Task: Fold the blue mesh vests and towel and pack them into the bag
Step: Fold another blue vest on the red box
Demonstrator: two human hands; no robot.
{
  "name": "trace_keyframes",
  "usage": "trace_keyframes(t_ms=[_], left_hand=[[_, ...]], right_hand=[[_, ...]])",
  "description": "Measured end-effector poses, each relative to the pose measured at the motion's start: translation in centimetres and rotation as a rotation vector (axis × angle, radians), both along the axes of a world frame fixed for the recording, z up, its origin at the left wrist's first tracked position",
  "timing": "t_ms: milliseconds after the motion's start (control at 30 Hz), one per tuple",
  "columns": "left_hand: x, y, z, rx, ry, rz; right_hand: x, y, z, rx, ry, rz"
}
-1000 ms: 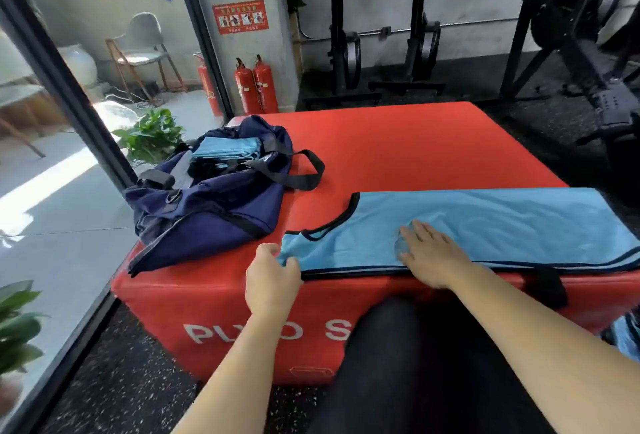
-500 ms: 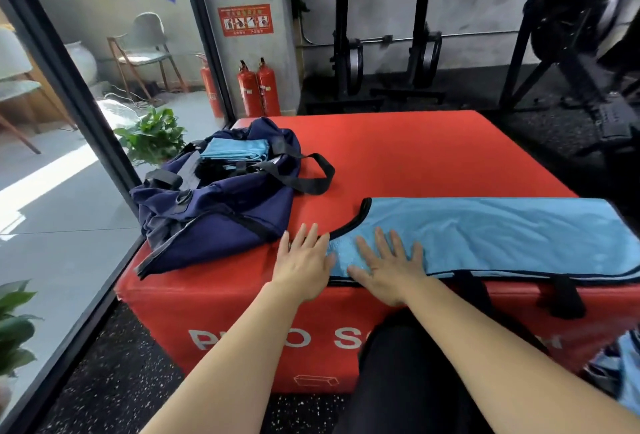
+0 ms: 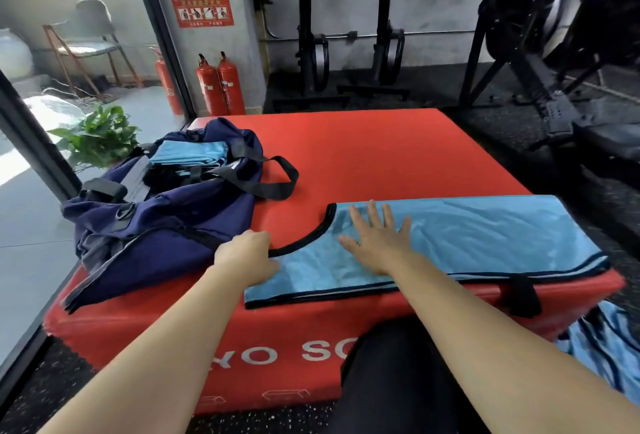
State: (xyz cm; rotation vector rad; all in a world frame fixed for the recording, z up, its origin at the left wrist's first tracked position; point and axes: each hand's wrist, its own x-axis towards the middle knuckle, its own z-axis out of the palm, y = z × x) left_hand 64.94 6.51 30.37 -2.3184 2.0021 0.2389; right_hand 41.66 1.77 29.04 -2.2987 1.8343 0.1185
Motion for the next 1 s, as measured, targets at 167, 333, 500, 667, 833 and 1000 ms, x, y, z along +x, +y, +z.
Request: trace_keyframes(t_ms=[167, 333, 500, 667, 833, 1000], left_hand=[[-0.4, -1.6, 0.6, 0.088, 0.189, 0.16], [1.4, -2.7, 1.2, 0.01, 0.746, 0.437], [2.5, -2.5, 2.3, -0.074, 0.143, 0.319], [0.0, -2.6, 3.2, -0.139, -0.099, 0.187], [-1.0, -4.0, 4.2, -0.135, -0.048, 0.195], [-1.5, -5.9, 5.0, -0.097, 0.124, 0.146]], right_hand=[[-2.0, -1.9, -1.1, 0.02, 0.053, -0.013], [-1.0, -3.1, -2.4, -0.008, -0.001, -0.01], [3.1, -3.9, -2.6, 0.001, -0.029, 0.049], [0.6, -5.3, -1.4, -0.042, -0.044, 0.056], [-6.1, -5.4, -2.5, -0.013, 0.034, -0.011], [-6.8, -4.5, -1.7, -0.029, -0.015, 0.032]])
